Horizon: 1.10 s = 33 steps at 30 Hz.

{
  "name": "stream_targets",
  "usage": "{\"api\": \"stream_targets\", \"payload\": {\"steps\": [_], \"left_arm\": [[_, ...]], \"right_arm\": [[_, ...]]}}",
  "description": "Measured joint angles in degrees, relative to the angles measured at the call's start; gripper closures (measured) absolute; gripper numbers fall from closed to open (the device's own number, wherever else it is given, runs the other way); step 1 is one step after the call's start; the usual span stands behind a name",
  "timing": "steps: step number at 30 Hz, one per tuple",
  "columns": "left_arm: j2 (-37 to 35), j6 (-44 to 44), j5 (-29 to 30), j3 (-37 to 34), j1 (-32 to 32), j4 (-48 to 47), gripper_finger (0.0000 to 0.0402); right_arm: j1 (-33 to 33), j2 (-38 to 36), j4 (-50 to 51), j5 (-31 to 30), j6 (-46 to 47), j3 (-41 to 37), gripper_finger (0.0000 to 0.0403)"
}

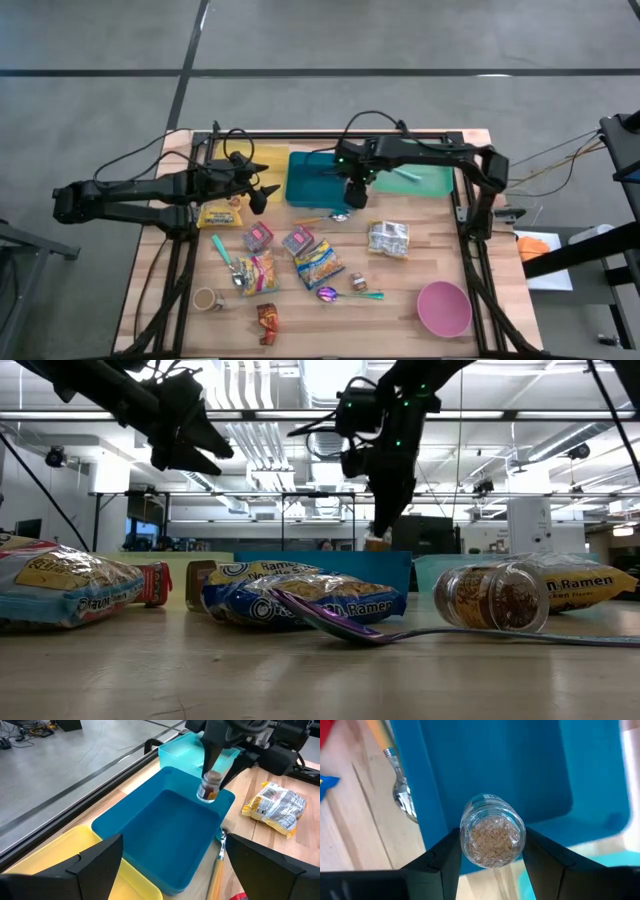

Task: Pick & Place Food Item
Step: Put the top brown seasoning bottle into the blue bin

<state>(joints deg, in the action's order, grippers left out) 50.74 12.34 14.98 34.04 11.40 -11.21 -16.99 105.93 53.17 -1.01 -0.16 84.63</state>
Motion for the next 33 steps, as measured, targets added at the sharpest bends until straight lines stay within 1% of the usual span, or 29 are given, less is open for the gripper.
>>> {"api": "stream_targets", "payload": {"steps": [19, 24, 33], "left_arm": [[-0.01, -0.37, -0.01, 0.00, -0.01, -0.30, 0.0044], [-0.02, -0.37, 0.00, 0.00, 0.00, -0.43, 0.0044], [-0.01, -0.37, 0.00, 0.00, 0.00, -0.47, 0.0044]], "right_arm": [[-0.28, 8.36, -1.62, 3.32, -1.68, -0.29, 0.0234], [-0.31, 8.79, -1.76, 3.84, -1.99, -0.10, 0.0234], [-0.30, 7.25, -1.51, 4.10, -1.80, -0.43, 0.0234]]}}
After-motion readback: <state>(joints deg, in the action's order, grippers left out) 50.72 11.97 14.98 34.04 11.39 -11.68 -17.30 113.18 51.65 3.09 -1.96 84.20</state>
